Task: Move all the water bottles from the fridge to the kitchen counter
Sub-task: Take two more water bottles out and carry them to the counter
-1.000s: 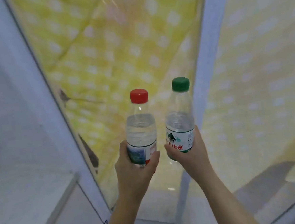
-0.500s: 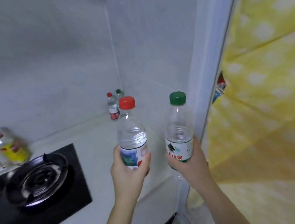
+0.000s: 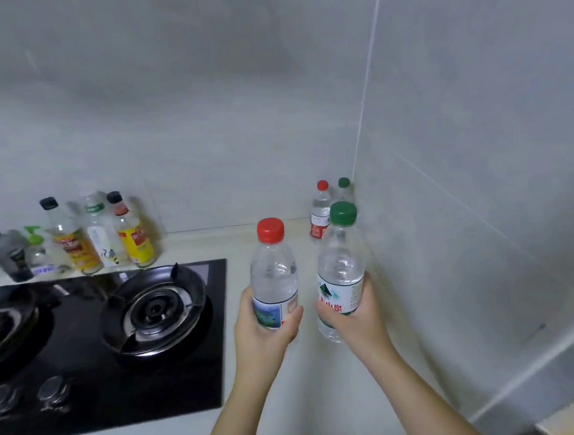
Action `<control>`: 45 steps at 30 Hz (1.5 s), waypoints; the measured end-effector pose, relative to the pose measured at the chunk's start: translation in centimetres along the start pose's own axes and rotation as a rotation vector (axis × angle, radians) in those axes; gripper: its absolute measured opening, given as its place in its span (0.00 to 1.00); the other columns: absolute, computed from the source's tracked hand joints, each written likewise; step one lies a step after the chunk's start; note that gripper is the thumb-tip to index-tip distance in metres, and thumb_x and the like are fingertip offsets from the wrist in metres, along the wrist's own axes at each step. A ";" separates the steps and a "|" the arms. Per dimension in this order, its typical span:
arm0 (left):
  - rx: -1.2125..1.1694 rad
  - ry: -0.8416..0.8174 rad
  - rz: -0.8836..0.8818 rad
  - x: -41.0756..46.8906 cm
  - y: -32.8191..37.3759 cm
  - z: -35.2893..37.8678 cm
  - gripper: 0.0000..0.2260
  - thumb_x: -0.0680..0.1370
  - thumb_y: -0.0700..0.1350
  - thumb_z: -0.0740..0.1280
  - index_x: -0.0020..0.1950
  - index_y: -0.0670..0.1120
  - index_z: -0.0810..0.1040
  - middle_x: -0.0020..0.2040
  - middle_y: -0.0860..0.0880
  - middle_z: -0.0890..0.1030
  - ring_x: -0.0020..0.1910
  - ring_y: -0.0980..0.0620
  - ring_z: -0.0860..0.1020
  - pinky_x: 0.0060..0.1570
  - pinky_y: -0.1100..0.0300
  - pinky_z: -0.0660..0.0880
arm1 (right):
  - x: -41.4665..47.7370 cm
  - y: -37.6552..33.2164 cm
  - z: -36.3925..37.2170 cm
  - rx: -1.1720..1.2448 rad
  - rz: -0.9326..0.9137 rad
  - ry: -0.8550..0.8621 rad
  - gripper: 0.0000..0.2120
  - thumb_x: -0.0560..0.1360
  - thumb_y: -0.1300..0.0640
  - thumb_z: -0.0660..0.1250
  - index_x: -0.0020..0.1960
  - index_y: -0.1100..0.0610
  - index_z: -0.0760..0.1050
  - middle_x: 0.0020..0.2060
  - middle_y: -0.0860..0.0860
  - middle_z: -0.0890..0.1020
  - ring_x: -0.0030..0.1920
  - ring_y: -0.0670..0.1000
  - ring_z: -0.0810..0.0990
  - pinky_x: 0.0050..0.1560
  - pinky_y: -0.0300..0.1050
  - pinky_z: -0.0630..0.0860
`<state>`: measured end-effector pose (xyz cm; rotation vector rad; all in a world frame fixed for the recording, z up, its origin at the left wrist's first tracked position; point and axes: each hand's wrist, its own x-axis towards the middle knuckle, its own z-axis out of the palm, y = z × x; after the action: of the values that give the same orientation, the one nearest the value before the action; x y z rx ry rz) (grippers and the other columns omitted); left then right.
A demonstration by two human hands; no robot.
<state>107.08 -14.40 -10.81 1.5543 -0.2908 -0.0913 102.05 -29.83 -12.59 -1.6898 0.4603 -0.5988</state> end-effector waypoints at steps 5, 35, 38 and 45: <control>0.124 0.059 -0.057 8.7 -5.8 1.1 0.23 0.65 0.53 0.77 0.58 0.59 0.74 0.53 0.49 0.79 0.49 0.47 0.81 0.47 0.48 0.81 | 8.5 4.4 3.2 -0.087 0.050 -0.010 0.32 0.59 0.48 0.79 0.60 0.40 0.70 0.57 0.46 0.80 0.57 0.50 0.81 0.55 0.58 0.79; 0.549 -0.101 -0.235 31.2 -23.0 6.2 0.20 0.70 0.50 0.77 0.59 0.50 0.76 0.54 0.53 0.81 0.50 0.54 0.79 0.50 0.62 0.74 | 29.4 21.7 9.4 -0.457 0.196 0.086 0.22 0.65 0.56 0.81 0.47 0.55 0.68 0.43 0.50 0.74 0.41 0.50 0.73 0.36 0.34 0.65; 0.624 -0.134 -0.257 32.3 -23.1 6.2 0.18 0.69 0.51 0.77 0.56 0.48 0.77 0.51 0.51 0.81 0.47 0.52 0.79 0.49 0.60 0.76 | 29.8 21.6 9.5 -0.440 0.241 0.068 0.22 0.65 0.56 0.81 0.48 0.55 0.68 0.34 0.43 0.73 0.34 0.45 0.73 0.31 0.33 0.64; 0.785 -0.093 -0.244 34.1 -23.5 7.6 0.17 0.73 0.53 0.74 0.57 0.49 0.76 0.53 0.51 0.81 0.51 0.50 0.79 0.51 0.58 0.73 | 31.3 22.4 10.2 -0.429 0.251 0.090 0.21 0.65 0.56 0.81 0.47 0.57 0.71 0.33 0.48 0.79 0.35 0.51 0.78 0.35 0.43 0.70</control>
<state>141.06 -30.47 -29.91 2.3678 -0.2164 -0.2643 133.45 -45.19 -31.71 -1.9719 0.9016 -0.4097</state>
